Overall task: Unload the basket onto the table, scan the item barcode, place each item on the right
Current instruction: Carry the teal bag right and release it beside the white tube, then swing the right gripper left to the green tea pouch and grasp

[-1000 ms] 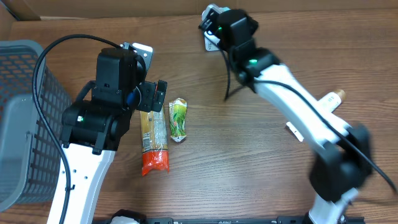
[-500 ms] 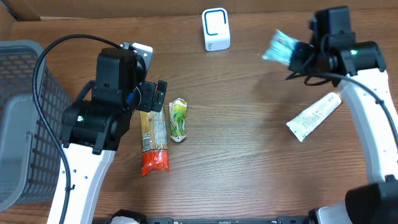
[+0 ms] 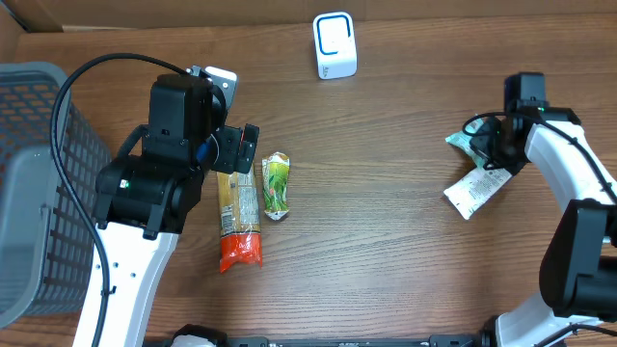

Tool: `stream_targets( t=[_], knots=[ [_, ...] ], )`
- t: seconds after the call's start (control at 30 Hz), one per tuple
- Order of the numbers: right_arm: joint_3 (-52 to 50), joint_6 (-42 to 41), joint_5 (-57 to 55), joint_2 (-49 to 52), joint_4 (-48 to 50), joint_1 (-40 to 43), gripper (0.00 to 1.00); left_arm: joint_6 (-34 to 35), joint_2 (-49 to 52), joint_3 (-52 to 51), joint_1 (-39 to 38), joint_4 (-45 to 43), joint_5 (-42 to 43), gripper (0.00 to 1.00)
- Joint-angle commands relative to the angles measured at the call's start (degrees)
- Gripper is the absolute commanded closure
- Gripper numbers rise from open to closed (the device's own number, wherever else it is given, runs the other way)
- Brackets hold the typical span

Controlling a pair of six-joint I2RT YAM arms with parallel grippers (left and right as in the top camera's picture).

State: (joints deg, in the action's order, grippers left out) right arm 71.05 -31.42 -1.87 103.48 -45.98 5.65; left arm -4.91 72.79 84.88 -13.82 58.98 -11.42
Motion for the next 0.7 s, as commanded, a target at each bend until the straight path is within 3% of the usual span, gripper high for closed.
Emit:
stream_targets(
  t=[0.0, 0.3, 0.43, 0.53, 0.67],
  knots=[
    [-0.33, -0.28, -0.85, -0.68, -0.44, 0.87, 0.67, -0.90, 0.28, 0.46, 0.31, -0.09, -0.59, 0.01],
    [4.35, 0.00, -1.01, -2.51, -11.28, 3.15, 0.46, -0.90, 0.28, 0.46, 0.31, -0.07, -0.59, 0.01],
    [11.58, 6.23, 4.94, -5.95, -16.57, 2.12, 0.34, -0.90, 0.28, 0.46, 0.31, -0.07, -0.59, 0.00],
    [15.32, 9.49, 13.42, -7.56, -15.98, -0.52, 0.24, -0.90, 0.28, 0.46, 0.31, -0.07, -0.59, 0.00],
    [15.02, 9.49, 20.79, -6.95, -9.77, -7.30, 0.21, -0.90, 0.28, 0.46, 0.31, -0.07, -0.59, 0.00]
  ],
)
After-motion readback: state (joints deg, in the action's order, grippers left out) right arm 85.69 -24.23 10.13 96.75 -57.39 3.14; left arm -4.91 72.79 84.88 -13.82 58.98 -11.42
